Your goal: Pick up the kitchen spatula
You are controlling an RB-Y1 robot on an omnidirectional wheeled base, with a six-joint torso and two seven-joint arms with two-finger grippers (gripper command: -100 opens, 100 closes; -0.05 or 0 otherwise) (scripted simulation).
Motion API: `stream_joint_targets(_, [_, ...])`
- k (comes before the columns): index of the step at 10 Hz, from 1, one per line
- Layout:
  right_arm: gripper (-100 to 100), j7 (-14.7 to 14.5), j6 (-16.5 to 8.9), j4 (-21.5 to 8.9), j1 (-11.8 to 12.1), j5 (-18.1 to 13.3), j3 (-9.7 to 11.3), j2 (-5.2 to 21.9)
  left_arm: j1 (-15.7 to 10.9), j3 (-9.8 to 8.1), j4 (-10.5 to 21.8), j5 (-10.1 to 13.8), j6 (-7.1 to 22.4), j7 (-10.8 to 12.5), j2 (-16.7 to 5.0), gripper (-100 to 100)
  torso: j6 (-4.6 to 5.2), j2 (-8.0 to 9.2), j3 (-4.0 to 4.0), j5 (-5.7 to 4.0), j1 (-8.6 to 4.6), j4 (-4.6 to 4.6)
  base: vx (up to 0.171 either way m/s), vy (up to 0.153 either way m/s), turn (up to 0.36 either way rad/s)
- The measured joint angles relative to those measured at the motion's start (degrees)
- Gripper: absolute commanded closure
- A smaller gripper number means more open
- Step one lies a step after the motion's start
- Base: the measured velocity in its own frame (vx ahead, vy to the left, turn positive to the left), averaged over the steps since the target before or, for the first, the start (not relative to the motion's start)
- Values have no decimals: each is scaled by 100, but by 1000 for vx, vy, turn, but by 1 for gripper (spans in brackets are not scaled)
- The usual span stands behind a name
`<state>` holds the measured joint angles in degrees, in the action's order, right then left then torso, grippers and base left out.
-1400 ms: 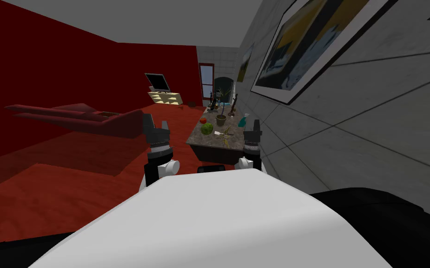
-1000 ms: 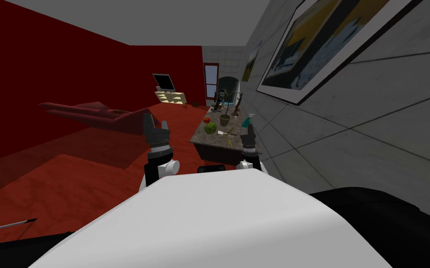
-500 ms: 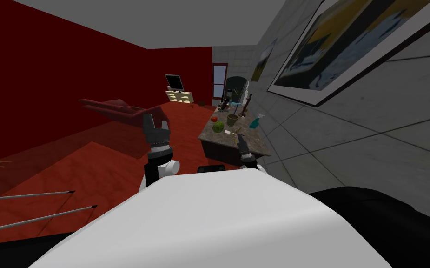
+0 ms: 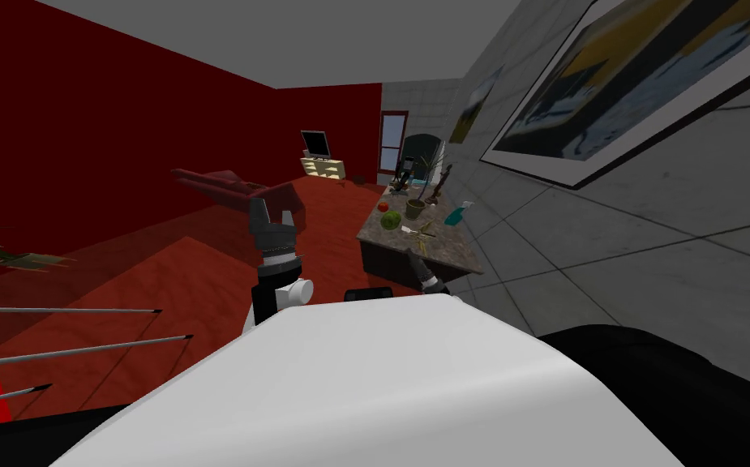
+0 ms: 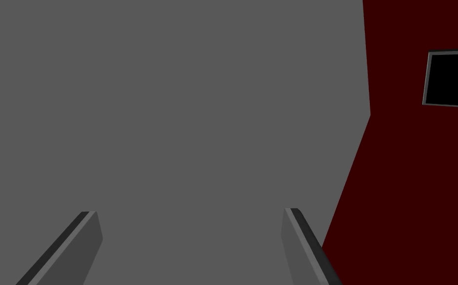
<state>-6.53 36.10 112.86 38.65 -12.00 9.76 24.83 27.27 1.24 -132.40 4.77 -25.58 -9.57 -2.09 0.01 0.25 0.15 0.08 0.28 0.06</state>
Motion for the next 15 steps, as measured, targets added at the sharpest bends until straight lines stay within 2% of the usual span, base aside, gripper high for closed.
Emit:
stream_joint_targets(1, [-100,-30,-72,-115,16,-97,87,151,-1,1,0,0,0,0,0,0,-3,5,2,0,4,1,-49,81,83])
stream_joint_targets(2, [-100,-84,18,-327,78,-146,126,282,0,0,0,0,0,0,0,0,2,2,1,-1,-4,0,-12,31,-37])
stream_joint_targets(4, [-100,-87,9,-448,151,-217,172,567,0,0,0,0,0,0,0,0,-3,-6,-3,-3,-9,-1,-34,76,156])
stream_joint_targets(5, [-100,-102,27,-513,245,-251,187,738,0,0,0,0,0,0,0,0,2,-5,-3,-2,-9,-1,-30,111,164])
stream_joint_targets(6, [-100,-177,89,-601,446,-351,261,901,0,0,0,0,0,0,0,0,0,-3,-2,0,5,-1,-35,103,94])
stream_joint_targets(7, [-100,-218,96,-711,468,-406,315,1057,0,0,0,0,0,0,0,0,0,-4,-2,0,2,0,-63,105,207])
stream_joint_targets(8, [-100,-269,165,-950,502,-492,391,1201,-1,0,0,0,0,0,0,0,-1,5,2,0,3,1,-47,91,88])
stream_joint_targets(11, [-100,-296,235,-1356,679,-628,478,1816,0,0,0,0,0,0,0,0,1,-2,-1,1,-2,0,-34,107,158])
stream_joint_targets(12, [-100,-380,380,-1601,838,-702,513,2012,0,0,0,0,0,0,0,0,0,-1,-1,0,1,0,-35,90,81])
stream_joint_targets(15, [-100,-493,374,-1991,963,-909,713,2509,1,-1,0,0,0,0,0,0,3,-1,0,0,-6,0,-34,97,169])
